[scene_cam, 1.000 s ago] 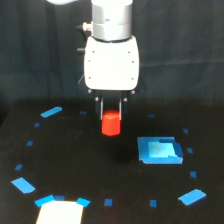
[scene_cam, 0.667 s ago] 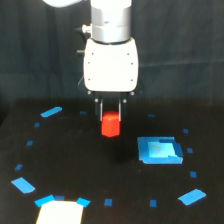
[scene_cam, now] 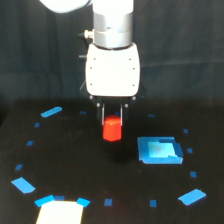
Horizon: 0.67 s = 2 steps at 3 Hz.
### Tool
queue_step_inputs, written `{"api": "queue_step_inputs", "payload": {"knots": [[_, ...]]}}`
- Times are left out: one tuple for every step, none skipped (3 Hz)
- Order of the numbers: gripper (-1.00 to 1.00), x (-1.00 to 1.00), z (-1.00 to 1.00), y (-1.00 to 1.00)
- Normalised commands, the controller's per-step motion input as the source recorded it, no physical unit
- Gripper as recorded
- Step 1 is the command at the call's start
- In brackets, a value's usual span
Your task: Pick up the red object from the table
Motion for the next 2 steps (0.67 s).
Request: {"api": "queue_step_inputs", "payload": {"knots": [[-1.00,-0.09,0.84,-0.44],[-1.00,0.06,1.00,0.17]]}}
